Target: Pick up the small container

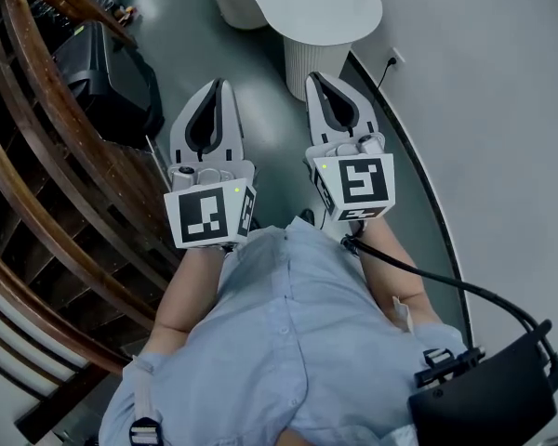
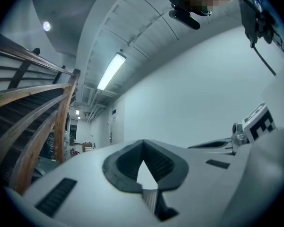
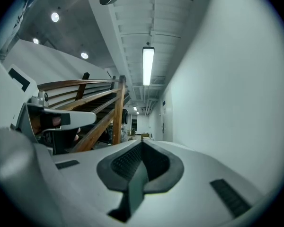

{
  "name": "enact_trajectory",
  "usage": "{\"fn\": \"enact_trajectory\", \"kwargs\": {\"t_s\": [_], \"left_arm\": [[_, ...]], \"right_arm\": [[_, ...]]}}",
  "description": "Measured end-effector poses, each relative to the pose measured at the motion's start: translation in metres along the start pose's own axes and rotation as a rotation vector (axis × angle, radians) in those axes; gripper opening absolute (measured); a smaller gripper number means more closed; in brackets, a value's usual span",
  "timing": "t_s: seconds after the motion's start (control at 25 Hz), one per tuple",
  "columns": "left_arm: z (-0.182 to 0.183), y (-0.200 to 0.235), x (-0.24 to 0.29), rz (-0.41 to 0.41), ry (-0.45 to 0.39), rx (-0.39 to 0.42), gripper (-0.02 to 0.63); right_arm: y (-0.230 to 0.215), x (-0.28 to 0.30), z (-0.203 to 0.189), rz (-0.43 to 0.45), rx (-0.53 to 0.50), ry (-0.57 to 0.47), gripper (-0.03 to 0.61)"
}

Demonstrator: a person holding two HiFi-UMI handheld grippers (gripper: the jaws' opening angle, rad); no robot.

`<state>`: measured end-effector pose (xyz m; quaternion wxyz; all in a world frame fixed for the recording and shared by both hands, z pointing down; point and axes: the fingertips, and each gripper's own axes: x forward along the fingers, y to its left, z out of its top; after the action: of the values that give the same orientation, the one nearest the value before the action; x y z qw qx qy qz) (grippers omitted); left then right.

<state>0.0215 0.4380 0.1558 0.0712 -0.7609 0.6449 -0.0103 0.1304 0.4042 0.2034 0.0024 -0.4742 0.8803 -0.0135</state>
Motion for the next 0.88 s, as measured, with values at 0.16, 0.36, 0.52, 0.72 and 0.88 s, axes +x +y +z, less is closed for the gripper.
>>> {"fn": "enact_trajectory", "kwargs": {"t_s": [0.16,0.36,0.52,0.72,0.88], "left_arm": [[-0.01,-0.011,0.014,0.037,0.036,0.001,0.0],[-0.023,-0.003,0.023,0.055,0.08,-0.014,0.0],[-0.042,0.015,0.038,0.05,0.106,-0.029,0.0],[-0.056,0.048,0.078,0.024,0.098,-0.046,-0.001],[-0.06,0.079,0.119,0.012,0.067,-0.057,-0.001]], "right_arm": [[-0.025,0.01,-0.008,0.026,-0.003,0.023,0.002],[-0.031,0.027,-0.019,0.035,0.007,0.063,0.002],[-0.031,0.055,-0.036,0.023,0.017,0.098,0.002],[-0.033,0.106,-0.043,-0.003,0.027,0.097,0.002],[-0.04,0.154,-0.036,-0.025,0.003,0.077,0.002]]}}
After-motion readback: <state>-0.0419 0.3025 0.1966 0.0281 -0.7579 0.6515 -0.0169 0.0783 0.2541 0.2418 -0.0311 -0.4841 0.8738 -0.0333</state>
